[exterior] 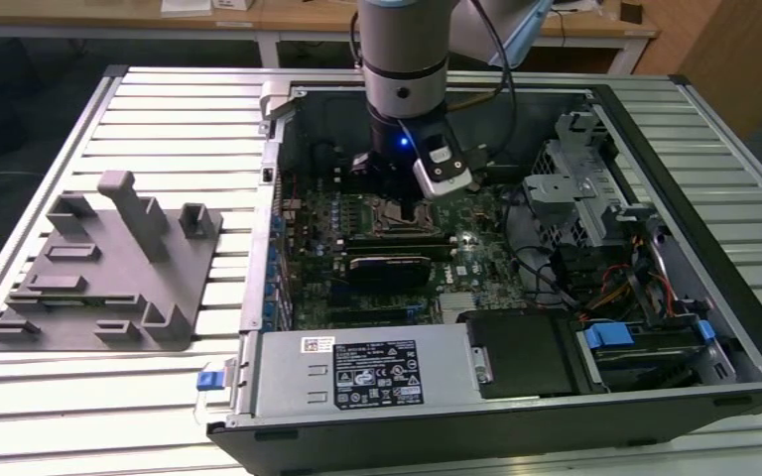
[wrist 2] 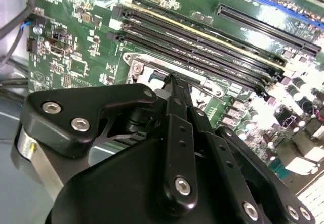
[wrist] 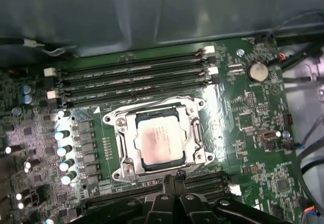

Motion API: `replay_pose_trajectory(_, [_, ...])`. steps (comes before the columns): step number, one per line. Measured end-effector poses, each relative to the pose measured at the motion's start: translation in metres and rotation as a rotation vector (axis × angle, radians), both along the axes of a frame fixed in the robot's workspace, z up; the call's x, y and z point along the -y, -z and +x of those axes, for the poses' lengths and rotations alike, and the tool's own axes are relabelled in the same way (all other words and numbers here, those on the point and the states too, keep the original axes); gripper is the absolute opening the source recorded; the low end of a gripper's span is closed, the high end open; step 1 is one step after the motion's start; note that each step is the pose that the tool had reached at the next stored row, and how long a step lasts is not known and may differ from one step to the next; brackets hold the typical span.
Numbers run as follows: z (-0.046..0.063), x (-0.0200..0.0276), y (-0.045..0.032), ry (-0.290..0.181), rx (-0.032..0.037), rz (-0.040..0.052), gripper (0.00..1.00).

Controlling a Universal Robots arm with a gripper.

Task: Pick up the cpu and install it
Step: 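Install the second cpu locking lever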

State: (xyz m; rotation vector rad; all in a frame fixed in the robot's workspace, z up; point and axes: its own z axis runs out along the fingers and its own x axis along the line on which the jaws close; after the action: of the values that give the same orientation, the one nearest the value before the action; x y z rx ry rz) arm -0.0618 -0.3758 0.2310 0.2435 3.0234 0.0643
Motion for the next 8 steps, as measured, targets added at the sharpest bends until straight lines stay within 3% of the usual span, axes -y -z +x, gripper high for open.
replay_pose_trajectory(4, [-0.0001,0.0007,0.0012,-0.045,-0.0002,-0.0002,0.11])
replay_pose_trajectory(8, [-0.0020,0.0035,0.0017,-0.054,-0.0001,-0.0010,0.11])
